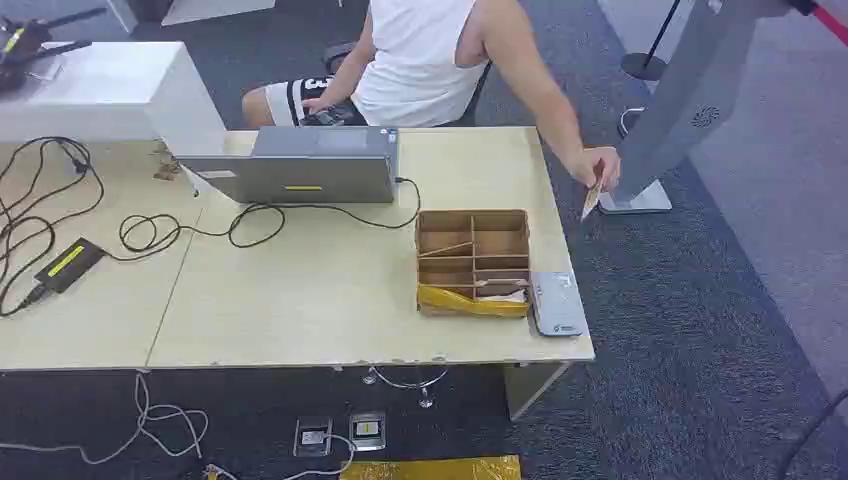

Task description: Pass the card to the sensor for recognition and then transmit it.

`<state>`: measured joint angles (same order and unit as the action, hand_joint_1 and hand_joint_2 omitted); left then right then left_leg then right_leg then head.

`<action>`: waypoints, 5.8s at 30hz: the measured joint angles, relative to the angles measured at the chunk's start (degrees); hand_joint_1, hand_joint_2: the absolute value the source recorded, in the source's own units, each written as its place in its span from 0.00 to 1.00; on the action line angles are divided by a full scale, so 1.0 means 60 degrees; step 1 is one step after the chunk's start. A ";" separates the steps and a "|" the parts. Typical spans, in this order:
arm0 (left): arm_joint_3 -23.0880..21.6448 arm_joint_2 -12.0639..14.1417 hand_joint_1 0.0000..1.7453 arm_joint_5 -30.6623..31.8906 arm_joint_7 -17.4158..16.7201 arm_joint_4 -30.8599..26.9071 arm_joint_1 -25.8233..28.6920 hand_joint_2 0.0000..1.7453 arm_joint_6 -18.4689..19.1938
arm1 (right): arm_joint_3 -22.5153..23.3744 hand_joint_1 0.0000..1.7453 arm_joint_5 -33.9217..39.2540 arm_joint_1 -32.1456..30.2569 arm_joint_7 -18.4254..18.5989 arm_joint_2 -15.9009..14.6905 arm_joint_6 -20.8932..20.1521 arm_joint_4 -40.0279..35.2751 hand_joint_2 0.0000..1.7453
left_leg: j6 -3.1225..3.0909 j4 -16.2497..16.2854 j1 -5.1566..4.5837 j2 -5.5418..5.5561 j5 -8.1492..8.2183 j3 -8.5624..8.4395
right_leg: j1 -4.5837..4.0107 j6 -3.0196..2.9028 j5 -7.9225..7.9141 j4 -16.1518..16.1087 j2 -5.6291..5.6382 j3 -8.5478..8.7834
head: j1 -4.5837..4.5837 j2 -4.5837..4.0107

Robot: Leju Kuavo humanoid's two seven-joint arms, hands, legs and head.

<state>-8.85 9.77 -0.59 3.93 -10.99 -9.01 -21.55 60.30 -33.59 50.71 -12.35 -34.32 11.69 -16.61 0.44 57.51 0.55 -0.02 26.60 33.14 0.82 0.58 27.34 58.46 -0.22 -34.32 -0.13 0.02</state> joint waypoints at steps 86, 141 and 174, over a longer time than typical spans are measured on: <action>-0.0707 0.1060 0.00 0.0984 -0.2557 -0.0444 -0.3080 0.00 0.1344 | -1.5751 1.00 -0.2383 0.2550 -0.0477 0.3774 -0.0175 -0.3745 1.00 | 0.0031 0.0020 0.0075 0.0024 -0.0040 0.0099 | -0.0082 -0.0002 -0.0016 0.0009 0.0009 -0.0094 | 0.0007 0.0000; 0.1526 -0.2030 0.00 -0.2060 -0.2634 -0.9246 0.3270 0.00 -0.3024 | -1.4484 1.00 -0.0540 0.0142 0.1129 0.1636 -0.1067 -0.7139 1.00 | 0.0008 0.0056 0.0052 -0.0016 0.0040 0.0046 | -0.0057 0.0017 0.0002 -0.0014 0.0037 -0.0025 | 0.0029 0.0000; 0.1355 -0.0309 0.00 -0.6270 -0.0860 -0.5391 0.1635 0.00 -0.2987 | -1.2720 1.00 -0.0908 -0.4349 0.1967 0.0809 -0.3388 -1.0968 1.00 | 0.0008 0.0049 0.0055 -0.0003 0.0040 0.0049 | -0.0062 0.0018 0.0012 -0.0012 0.0014 -0.0013 | 0.0029 0.0000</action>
<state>-0.72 7.91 -38.21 -1.22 -43.34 0.79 -39.47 -16.02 -39.04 24.62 -0.55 -29.46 -8.63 -82.42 0.49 57.81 0.88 -0.04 26.84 33.43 0.45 0.68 27.41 58.38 -0.14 -34.40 0.04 0.02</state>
